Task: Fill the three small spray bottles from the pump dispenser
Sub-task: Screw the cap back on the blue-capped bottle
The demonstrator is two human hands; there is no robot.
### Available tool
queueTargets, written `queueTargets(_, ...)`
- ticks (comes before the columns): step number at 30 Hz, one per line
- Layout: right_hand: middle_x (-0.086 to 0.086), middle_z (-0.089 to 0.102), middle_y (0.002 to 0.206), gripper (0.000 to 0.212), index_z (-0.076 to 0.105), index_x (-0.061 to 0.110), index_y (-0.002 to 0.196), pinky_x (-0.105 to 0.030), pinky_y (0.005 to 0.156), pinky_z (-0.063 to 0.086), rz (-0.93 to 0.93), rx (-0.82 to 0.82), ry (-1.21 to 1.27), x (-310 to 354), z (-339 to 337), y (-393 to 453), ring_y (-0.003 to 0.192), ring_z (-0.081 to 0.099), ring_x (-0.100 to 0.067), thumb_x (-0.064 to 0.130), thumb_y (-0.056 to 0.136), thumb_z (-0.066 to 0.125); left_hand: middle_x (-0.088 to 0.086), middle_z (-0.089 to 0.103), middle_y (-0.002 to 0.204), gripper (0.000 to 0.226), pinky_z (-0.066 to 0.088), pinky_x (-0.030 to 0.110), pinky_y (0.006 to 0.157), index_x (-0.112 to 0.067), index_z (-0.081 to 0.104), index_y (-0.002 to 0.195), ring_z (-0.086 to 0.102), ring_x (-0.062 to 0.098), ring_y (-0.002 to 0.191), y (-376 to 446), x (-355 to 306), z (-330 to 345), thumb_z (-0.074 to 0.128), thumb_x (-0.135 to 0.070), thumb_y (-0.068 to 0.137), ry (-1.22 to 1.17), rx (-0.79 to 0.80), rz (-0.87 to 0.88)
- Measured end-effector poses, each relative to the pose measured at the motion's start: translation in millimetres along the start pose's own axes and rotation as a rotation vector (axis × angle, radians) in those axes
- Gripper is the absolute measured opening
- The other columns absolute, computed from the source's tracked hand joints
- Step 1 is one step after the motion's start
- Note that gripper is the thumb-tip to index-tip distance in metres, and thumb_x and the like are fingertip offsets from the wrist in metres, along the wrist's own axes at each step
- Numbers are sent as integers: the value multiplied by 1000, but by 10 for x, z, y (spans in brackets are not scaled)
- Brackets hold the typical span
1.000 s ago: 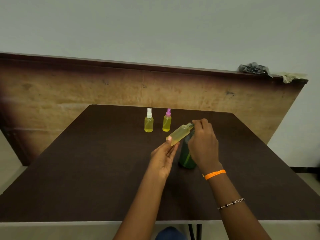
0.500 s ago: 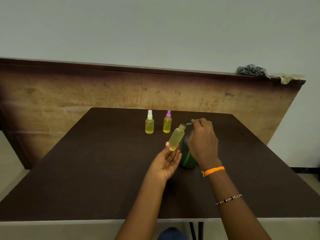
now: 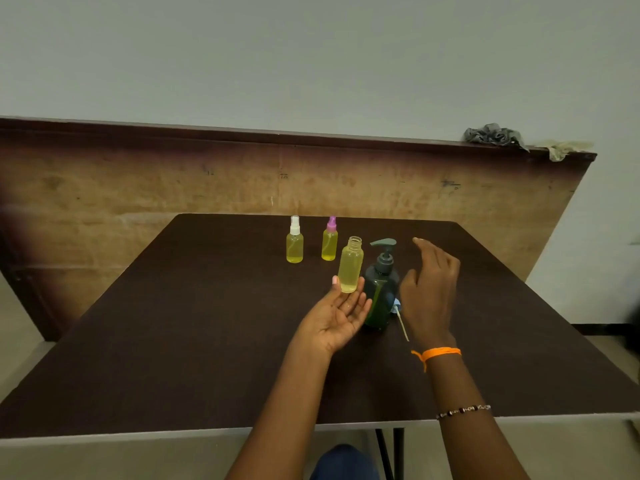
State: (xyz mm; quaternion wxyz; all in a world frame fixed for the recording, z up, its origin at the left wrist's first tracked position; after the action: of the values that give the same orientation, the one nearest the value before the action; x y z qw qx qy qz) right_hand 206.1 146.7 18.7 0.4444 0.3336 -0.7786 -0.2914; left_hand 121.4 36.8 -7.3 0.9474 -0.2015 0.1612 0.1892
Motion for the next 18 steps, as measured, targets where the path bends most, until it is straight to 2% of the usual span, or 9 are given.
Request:
queueTargets(2,-11,60,119,47,59,5,120,-32,90,39,71,46,14,-99,6,-66,113,42,-28,-12,76,50,10,73,81,29,58,37,60,-2,59,102,60,22,91,2,0,-4,55,-28,90,3,4,1)
queueTargets(5,-10,61,118,39,62,7,117,-24,86,34,216,204,49,-278,61,-162,119,38,-26,-7,83,49,11,73,81,29,58,41,65,-3,59,103,59,24,93,0,-1,-8,56,-28,89,8,14,5)
queueTargets(8,-10,62,118,35,63,7,116,-35,90,43,345,319,52,-483,164,-250,118,45,-27,-4,86,48,12,73,81,28,51,46,78,-3,60,102,58,25,94,-9,-9,-7,54,-28,90,11,22,11)
queueTargets(10,-13,64,116,34,64,6,115,-36,90,43,387,363,49,-584,238,-293,114,52,-29,-3,85,49,12,71,88,30,46,48,85,-2,59,105,58,26,94,-14,-13,-7,53,-29,91,19,18,10)
queueTargets(14,-18,62,117,37,62,5,119,-37,90,44,332,472,48,-620,346,-333,109,55,-34,-4,85,52,12,65,101,37,41,50,90,-3,55,117,56,27,96,-21,-19,-12,52,-30,92,22,2,19)
queueTargets(18,-22,56,110,41,64,7,115,-38,82,44,226,595,-31,-642,436,-361,101,53,-39,-9,83,45,12,64,105,46,41,51,90,-4,50,128,48,29,120,-14,-32,-33,52,-32,91,11,-10,21)
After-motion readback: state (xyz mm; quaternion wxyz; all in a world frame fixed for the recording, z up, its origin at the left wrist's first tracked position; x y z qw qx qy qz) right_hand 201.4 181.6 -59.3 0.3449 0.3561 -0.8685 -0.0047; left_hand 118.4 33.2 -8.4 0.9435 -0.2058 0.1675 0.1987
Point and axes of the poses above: each hand's wrist, its own y-axis towards the middle knuckle, its own z-axis out of the palm, x = y × z, the point moved 1 cm from there along y, towards the middle knuckle
